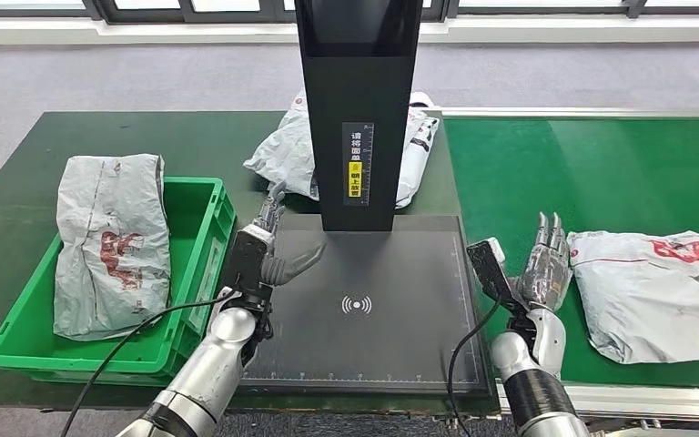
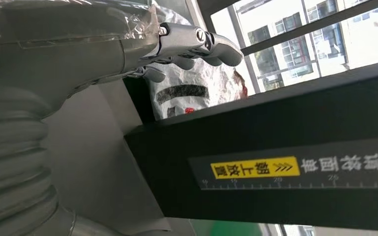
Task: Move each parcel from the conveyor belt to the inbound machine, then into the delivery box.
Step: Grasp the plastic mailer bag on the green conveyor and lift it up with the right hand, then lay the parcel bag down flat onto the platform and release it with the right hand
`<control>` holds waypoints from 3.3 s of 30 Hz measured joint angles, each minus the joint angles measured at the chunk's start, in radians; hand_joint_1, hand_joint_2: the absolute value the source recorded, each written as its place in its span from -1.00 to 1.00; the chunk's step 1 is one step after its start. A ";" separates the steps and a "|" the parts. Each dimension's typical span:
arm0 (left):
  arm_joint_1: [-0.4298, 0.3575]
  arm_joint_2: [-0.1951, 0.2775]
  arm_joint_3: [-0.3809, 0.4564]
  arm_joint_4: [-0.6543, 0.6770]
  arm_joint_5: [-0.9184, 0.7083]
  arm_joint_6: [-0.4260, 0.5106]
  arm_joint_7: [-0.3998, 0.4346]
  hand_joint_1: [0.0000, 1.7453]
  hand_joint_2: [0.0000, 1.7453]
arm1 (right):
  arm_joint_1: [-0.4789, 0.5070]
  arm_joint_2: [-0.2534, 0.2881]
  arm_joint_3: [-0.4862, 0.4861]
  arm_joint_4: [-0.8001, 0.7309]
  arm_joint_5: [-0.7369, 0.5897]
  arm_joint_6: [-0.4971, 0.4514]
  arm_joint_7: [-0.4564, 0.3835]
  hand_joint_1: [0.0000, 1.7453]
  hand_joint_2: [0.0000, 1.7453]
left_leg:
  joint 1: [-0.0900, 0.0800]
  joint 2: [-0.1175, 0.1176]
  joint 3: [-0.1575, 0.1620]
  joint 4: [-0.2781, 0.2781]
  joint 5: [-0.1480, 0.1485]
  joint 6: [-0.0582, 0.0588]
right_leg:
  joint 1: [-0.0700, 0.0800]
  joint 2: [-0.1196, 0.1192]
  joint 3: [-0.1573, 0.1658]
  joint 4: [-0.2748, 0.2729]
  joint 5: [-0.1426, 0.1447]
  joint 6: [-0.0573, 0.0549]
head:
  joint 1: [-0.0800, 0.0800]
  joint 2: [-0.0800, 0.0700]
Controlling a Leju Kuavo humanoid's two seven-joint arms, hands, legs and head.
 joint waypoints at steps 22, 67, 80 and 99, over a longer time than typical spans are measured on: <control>-0.045 -0.045 -0.030 0.162 0.016 0.047 -0.027 -1.00 1.00 | -0.158 -0.193 -0.043 0.422 0.430 0.186 0.468 -1.00 1.00 | -0.001 -0.003 -0.003 0.000 0.002 0.003 | -0.002 -0.003 -0.001 0.000 0.001 0.002 | 0.000 0.000; 0.064 0.012 0.060 0.065 -0.120 0.109 0.011 -1.00 1.00 | -0.100 -0.058 -0.048 0.177 0.284 0.010 -0.043 1.00 1.00 | -0.001 0.001 -0.005 0.000 0.003 0.004 | 0.001 0.000 -0.005 0.002 0.002 0.001 | 0.000 0.000; 0.062 -0.019 0.049 -0.033 -0.121 0.073 -0.011 -1.00 1.00 | 0.105 0.102 0.344 -0.413 0.014 0.271 -0.101 1.00 1.00 | 0.001 -0.004 -0.008 -0.001 0.004 0.001 | 0.000 -0.004 -0.007 0.003 0.000 -0.001 | 0.000 0.000; -0.031 -0.032 0.006 0.002 -0.041 0.051 -0.050 -1.00 1.00 | 0.044 0.099 0.577 -0.277 -0.084 0.610 -0.088 -1.00 1.00 | 0.001 -0.003 -0.008 0.000 0.005 0.001 | 0.000 -0.003 -0.007 0.003 0.002 -0.001 | 0.000 0.000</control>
